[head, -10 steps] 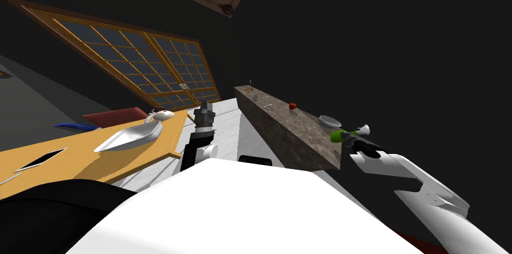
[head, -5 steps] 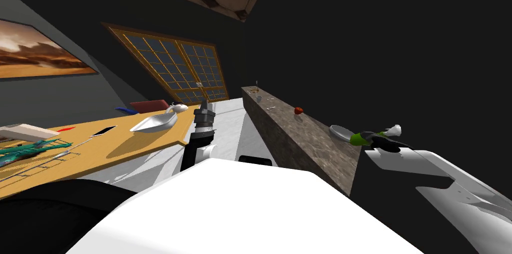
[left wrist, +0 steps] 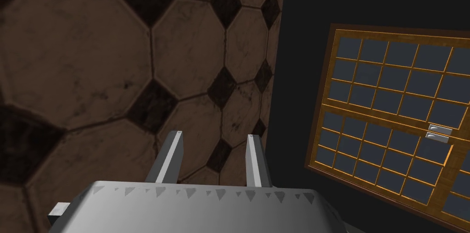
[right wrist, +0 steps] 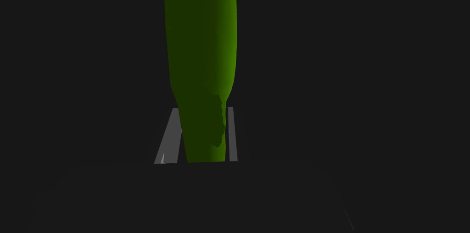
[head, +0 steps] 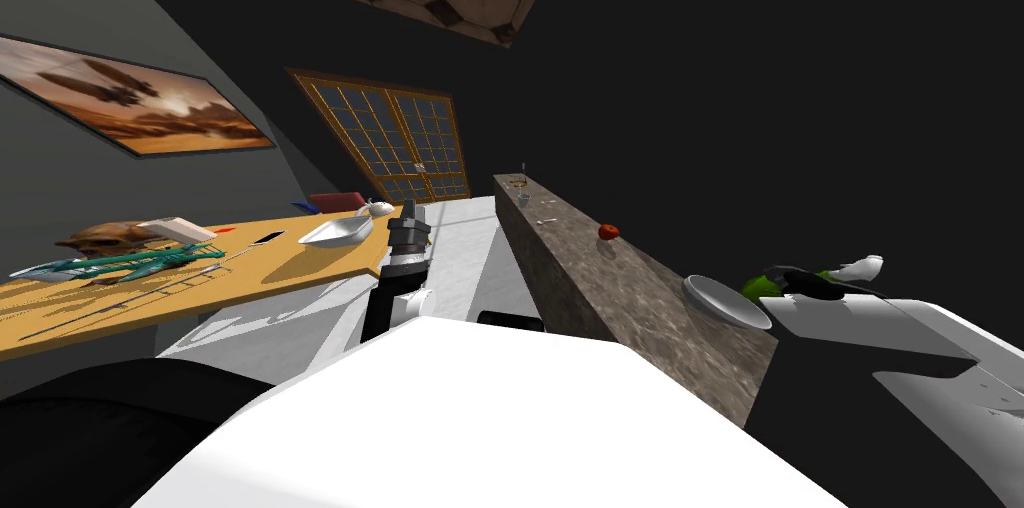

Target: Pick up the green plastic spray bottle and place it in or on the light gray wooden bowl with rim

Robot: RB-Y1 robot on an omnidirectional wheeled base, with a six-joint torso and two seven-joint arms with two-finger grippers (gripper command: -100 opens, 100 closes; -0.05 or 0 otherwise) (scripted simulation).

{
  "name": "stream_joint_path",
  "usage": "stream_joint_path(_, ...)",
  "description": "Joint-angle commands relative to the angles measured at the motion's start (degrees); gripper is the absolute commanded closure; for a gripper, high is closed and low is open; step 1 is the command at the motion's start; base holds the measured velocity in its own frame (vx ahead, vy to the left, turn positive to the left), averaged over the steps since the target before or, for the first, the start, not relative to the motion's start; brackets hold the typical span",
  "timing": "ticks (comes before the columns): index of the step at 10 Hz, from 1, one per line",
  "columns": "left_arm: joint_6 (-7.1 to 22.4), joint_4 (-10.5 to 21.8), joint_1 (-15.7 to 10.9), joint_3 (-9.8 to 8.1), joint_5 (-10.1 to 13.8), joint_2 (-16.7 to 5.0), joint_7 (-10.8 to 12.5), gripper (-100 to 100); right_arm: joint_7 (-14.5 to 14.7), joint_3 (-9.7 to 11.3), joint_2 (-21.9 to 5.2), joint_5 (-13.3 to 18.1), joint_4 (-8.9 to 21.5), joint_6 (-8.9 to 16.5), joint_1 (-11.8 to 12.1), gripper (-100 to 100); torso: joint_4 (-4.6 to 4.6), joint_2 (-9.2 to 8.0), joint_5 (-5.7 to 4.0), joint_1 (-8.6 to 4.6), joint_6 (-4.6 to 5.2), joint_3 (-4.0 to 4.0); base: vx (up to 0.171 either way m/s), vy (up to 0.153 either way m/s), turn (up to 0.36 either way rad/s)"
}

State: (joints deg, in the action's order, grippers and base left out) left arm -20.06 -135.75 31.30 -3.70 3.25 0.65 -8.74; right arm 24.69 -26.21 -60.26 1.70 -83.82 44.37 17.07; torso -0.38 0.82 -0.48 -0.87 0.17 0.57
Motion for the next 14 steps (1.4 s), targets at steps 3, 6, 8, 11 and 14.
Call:
stream_joint_path(3, 0.0, 0.0, 0.0, 0.01, 0.0, 0.01, 0.0, 0, -0.03, -0.14, -0.2, -0.03, 0.08, 0.07, -0.12, -100, 0.05, -0.32, 0.02, 0.48, 0.11, -0.17, 0.016, -0.03, 0.017)
stream_joint_path(6, 0.0, 0.0, 0.0, 0.01, 0.0, 0.01, 0.0, 0, -0.04, -0.14, -0.2, -0.03, 0.09, 0.08, -0.12, -100, 0.08, -0.43, 0.07, 0.61, 0.12, -0.24, 0.0, 0.0, 0.0)
stream_joint_path(8, 0.0, 0.0, 0.0, 0.01, 0.0, 0.02, 0.0, 0, 0.49, -0.91, -1.49, -1.55, -1.52, 1.91, 0.17, -100, 0.08, -0.44, 0.07, 0.62, 0.12, -0.25, -0.006, -0.003, -0.004)
stream_joint_path(11, 0.0, 0.0, -0.01, 0.01, 0.0, 0.01, 0.0, 0, 1.27, -2.07, -3.41, -3.82, -3.94, 4.67, 0.6, -100, 0.1, -0.54, 0.07, 0.59, 0.12, -0.31, -0.025, -0.013, -0.006)
stream_joint_path(14, 0.0, 0.0, -0.01, 0.01, 0.0, 0.01, 0.0, 0, 2.32, -3.62, -5.99, -6.86, -7.17, 8.35, 1.17, -100, 0.1, -0.54, 0.07, 0.59, 0.11, -0.31, -0.024, -0.014, -0.007)
